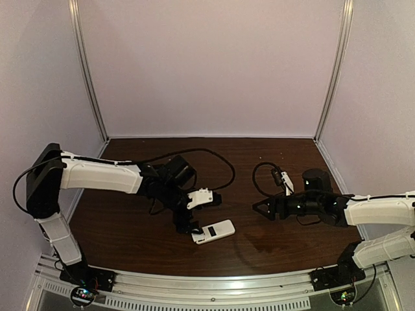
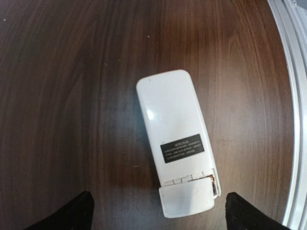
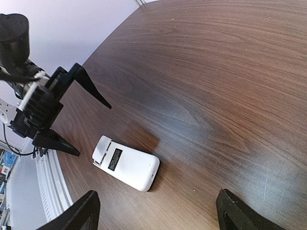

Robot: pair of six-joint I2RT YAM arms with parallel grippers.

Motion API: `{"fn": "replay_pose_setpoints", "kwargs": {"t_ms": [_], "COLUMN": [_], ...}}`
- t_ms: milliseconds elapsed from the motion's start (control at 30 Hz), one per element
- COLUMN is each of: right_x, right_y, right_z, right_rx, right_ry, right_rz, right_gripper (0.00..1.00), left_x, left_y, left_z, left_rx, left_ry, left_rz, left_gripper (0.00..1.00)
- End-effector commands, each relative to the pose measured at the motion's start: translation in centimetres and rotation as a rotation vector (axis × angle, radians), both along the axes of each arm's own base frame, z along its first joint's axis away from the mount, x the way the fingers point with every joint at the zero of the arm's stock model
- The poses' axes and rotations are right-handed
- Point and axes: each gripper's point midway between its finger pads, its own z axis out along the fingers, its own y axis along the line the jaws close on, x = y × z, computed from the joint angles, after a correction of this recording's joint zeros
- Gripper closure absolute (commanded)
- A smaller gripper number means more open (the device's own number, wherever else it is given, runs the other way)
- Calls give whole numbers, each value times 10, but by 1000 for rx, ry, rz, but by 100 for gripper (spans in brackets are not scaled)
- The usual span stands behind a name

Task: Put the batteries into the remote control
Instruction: Load the battery cover onto the remote control without the battery cover.

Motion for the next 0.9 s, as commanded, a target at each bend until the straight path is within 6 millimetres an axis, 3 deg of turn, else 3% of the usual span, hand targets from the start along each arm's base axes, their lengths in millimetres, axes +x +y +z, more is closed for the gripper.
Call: {"fn": "replay_pose_setpoints", "kwargs": {"t_ms": [0,100,300,400,500,533,600,733,867], "right_x": [2,2,1,2,2,2,2,2,0], "right_y": [4,5,6,8,9,9,10,12,18], "right_z": [10,13,12,12,10,9,9,10,10], "right_rx": [12,13,21,25,22,18,12,13,22], "right_ry": [-11,-13,-9,-6,-3,-1,0,-5,0], "right_rz": [13,14,19,23,32,33,38,50,83], "right_gripper": [15,15,16,16,16,16,16,16,16], "left_x": [18,18,-1,-1,3,0,3,-10,-22], "left_y": [2,16,25,30,40,45,56,48,40], "left_z": [38,48,56,62,102,107,103,70,51], "left_rx": [-110,-150,-308,-364,-565,-614,-632,-447,-426], "left_ry": [-100,-117,-16,-79,-192,-214,-217,-175,-223], "left_rz": [152,247,355,398,450,448,514,377,303], "left_gripper": [2,3,3,2,3,3,3,3,3]}}
